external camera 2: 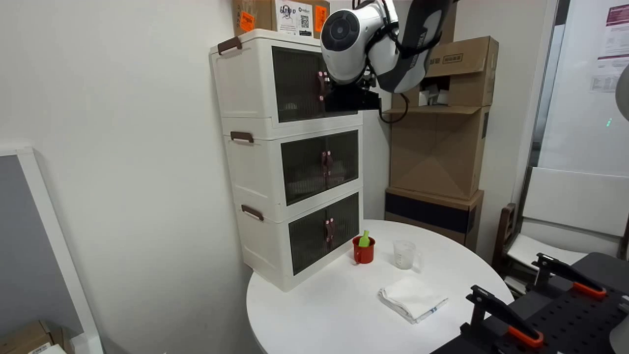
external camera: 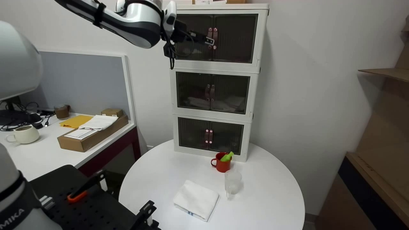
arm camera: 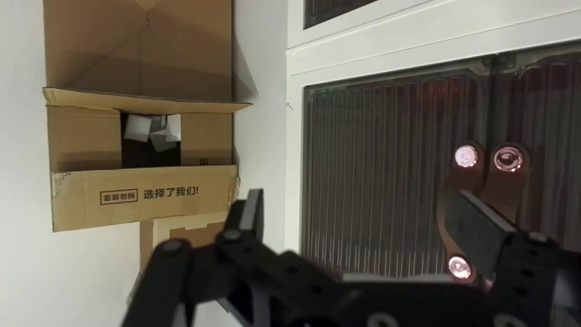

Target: Open the two doors of the topmost shelf

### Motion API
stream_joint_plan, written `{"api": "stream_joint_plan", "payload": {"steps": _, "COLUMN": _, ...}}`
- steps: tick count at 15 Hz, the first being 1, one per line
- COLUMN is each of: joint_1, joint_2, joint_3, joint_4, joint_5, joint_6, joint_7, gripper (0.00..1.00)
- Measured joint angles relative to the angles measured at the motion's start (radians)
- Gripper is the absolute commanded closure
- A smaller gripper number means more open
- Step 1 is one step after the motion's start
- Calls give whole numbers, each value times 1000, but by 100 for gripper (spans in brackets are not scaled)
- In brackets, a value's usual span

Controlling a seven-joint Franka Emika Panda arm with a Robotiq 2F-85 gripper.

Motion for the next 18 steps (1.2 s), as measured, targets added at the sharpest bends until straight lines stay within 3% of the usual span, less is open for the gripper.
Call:
{"api": "stream_joint_plan", "payload": {"steps": 4, "joint_1": 14, "joint_2": -51, "joint_3": -18, "joint_4": -10, "joint_5": 0, "joint_6": -51, "joint_7": 18, "gripper": 0}}
{"api": "stream_joint_plan", "payload": {"steps": 10, "joint_1": 74, "joint_2": -205, "joint_3": -22, "joint_4": -10, "joint_5": 5, "joint_6": -201, "joint_7": 166, "gripper": 0}}
{"api": "stream_joint_plan", "payload": {"steps": 18, "joint_1": 67, "joint_2": -294, "joint_3": -22, "joint_4": 4, "joint_5": 4, "joint_6": -166, "joint_7": 294, "gripper": 0}}
